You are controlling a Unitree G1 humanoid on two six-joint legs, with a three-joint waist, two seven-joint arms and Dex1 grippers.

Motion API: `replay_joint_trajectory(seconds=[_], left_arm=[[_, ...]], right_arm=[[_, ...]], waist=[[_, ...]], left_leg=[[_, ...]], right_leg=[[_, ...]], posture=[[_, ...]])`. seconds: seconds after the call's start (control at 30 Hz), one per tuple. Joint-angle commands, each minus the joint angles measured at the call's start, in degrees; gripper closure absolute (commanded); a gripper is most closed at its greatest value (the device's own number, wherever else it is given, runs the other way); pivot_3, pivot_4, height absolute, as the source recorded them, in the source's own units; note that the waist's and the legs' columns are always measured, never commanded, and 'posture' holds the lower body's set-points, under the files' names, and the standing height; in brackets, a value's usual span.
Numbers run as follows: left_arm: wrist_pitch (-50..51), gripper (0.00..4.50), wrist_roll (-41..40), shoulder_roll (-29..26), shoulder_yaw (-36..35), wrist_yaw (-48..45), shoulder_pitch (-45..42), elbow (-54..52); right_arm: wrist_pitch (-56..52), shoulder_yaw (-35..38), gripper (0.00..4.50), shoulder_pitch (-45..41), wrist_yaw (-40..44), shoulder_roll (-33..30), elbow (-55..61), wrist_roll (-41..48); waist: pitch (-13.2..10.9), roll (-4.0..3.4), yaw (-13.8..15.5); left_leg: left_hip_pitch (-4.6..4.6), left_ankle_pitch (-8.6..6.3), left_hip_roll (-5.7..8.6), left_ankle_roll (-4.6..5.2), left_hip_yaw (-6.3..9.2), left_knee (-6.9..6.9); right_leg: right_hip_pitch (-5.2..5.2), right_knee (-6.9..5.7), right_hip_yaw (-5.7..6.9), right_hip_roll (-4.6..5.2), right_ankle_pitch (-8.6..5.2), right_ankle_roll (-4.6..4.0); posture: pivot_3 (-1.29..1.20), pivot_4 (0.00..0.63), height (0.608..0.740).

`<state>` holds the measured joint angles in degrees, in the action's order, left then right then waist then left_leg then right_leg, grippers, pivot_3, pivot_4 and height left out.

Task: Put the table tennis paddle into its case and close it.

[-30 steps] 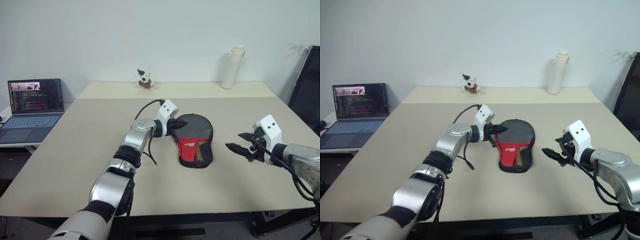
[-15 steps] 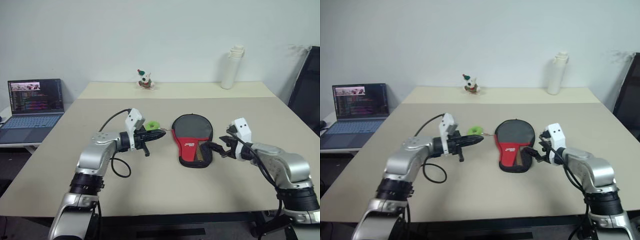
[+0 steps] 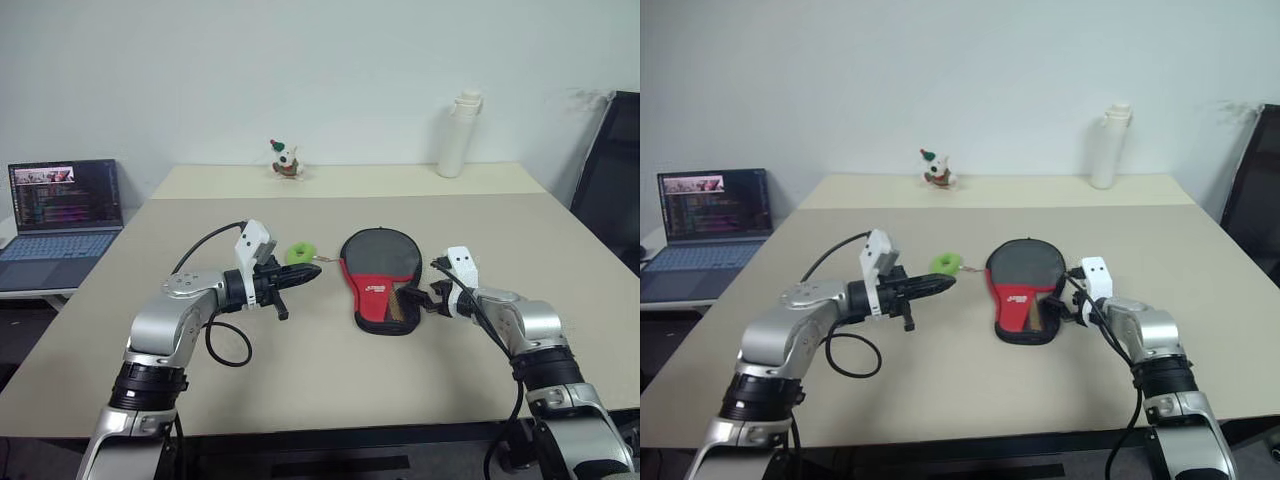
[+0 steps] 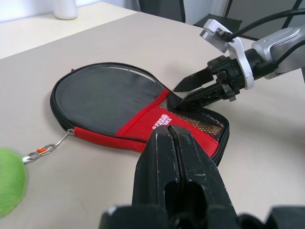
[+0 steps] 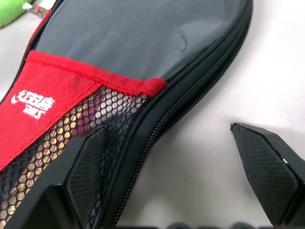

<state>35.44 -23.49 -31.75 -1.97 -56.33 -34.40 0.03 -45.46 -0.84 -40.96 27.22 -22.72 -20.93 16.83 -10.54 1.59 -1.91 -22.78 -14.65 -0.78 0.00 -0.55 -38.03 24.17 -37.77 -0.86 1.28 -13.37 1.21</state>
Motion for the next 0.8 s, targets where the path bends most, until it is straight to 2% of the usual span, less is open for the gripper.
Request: replay_joint_trajectory(seconds=[0.03,0.07,0.17,0.47,0.53,0.57,0.7,0.8], left_arm=[[-0.51,4.50,-0.88,-0.96,-0.60,0.33,-0.47,-2.38],[-0.53,4.50,-0.88,-1.02,-0.53,0.32,-0.46,-2.40],[-0.90,4.50,-0.74,-1.21,-0.25,0.28,-0.35,-2.24],[-1.82,4.50,-0.25,-2.16,0.28,0.11,0.81,-2.06],[-2.14,4.50,-0.40,-2.77,0.07,-0.38,1.48,-2.16],[-2.41,4.50,-0.57,-3.13,-0.03,-0.82,1.92,-2.22],[-3.88,4.50,-2.57,-6.22,-0.58,-6.46,6.29,-3.67],[-3.61,4.50,-4.33,-10.09,-0.72,-11.69,9.83,-5.22]], right_arm=[[0.91,-2.87,0.04,-0.53,2.48,0.33,-0.87,-1.95],[0.98,-3.53,0.04,-0.59,3.00,0.44,-0.97,-2.40],[1.63,-5.09,0.65,-0.97,4.18,1.11,-1.71,-3.86],[1.57,-5.46,3.74,-3.90,5.37,4.74,-5.29,-5.52],[0.96,-4.89,4.31,-4.28,5.41,5.27,-5.62,-5.17],[0.29,-4.30,4.47,-4.47,5.33,5.60,-5.66,-4.71],[-5.48,-1.40,4.47,-4.15,5.69,6.45,-1.39,-1.61],[-13.07,0.78,4.47,-2.28,5.04,7.28,6.31,1.87]], waist=[[0.00,0.00,-0.07],[0.00,0.00,-0.09],[0.00,0.00,-0.16],[0.02,0.02,-0.68],[0.02,0.02,-0.95],[0.02,0.02,-1.12],[0.01,0.01,-1.49],[0.01,0.01,-1.41]], left_leg=[[0.03,0.00,-0.01,0.00,-0.02,0.00],[0.05,0.00,-0.02,0.00,-0.03,0.00],[0.06,0.00,-0.04,0.00,-0.04,0.00],[0.19,0.00,-0.06,0.00,-0.10,0.00],[0.21,0.00,-0.07,0.00,-0.10,0.00],[0.21,0.00,-0.07,0.00,-0.10,0.01],[0.19,0.00,-0.09,0.00,-0.11,0.04],[0.12,0.00,-0.11,0.00,-0.06,0.09]], right_leg=[[0.00,-0.02,0.00,-0.01,0.00,0.00],[0.00,-0.04,0.00,-0.02,0.00,0.00],[0.00,-0.06,-0.01,-0.04,0.00,0.00],[-0.03,-0.16,-0.03,-0.05,0.00,-0.01],[-0.03,-0.19,-0.04,-0.06,0.00,-0.01],[-0.03,-0.19,-0.06,-0.06,0.00,-0.02],[0.00,-0.18,-0.08,-0.06,0.00,-0.03],[0.06,-0.18,-0.11,-0.05,-0.03,-0.08]], posture=[[0.00,0.150,0.740],[0.00,0.150,0.740],[0.00,0.150,0.740],[0.00,0.150,0.740],[0.00,0.150,0.740],[0.00,0.150,0.740],[0.00,0.150,0.740],[0.00,0.150,0.740]])
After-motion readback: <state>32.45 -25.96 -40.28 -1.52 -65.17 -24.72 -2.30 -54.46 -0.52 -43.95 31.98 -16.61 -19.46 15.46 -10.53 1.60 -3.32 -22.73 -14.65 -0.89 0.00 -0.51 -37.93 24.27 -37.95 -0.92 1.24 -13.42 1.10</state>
